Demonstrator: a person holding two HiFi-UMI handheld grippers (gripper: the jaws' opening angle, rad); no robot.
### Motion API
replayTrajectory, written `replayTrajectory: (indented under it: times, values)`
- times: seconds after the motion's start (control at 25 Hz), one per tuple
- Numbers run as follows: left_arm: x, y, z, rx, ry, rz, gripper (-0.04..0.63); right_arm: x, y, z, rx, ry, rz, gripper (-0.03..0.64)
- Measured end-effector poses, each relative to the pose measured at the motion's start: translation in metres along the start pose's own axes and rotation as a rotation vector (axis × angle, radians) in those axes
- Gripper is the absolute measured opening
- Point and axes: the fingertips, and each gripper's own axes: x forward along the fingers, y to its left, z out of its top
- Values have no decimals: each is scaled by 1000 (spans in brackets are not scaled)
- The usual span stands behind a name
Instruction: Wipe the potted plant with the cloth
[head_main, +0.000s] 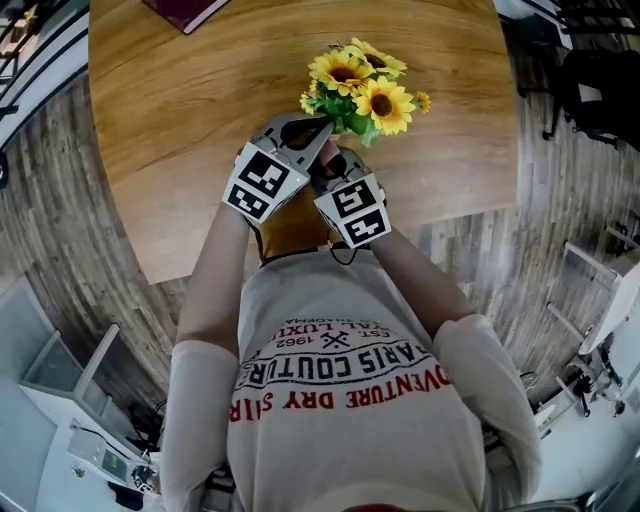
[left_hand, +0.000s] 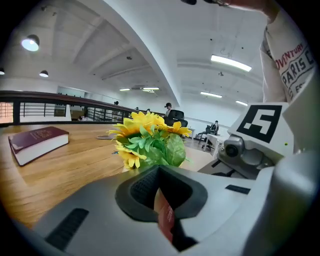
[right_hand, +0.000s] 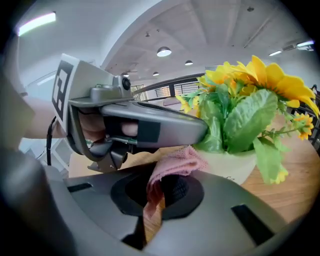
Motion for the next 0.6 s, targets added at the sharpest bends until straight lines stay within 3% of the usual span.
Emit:
replayTrajectory:
  times: [0.16,0.28,0.6]
  values:
    - [-1,1,2,-38,-26,-2,15,-9,9,-2,16,-6,1,37]
    - [-2,2,1,-122,-22,21,15,-21,4,-9,36,-2,-8,36]
    - [-6,-3,-2,-177,-21,125,15,-54,-36,-39,64,54,-29,35]
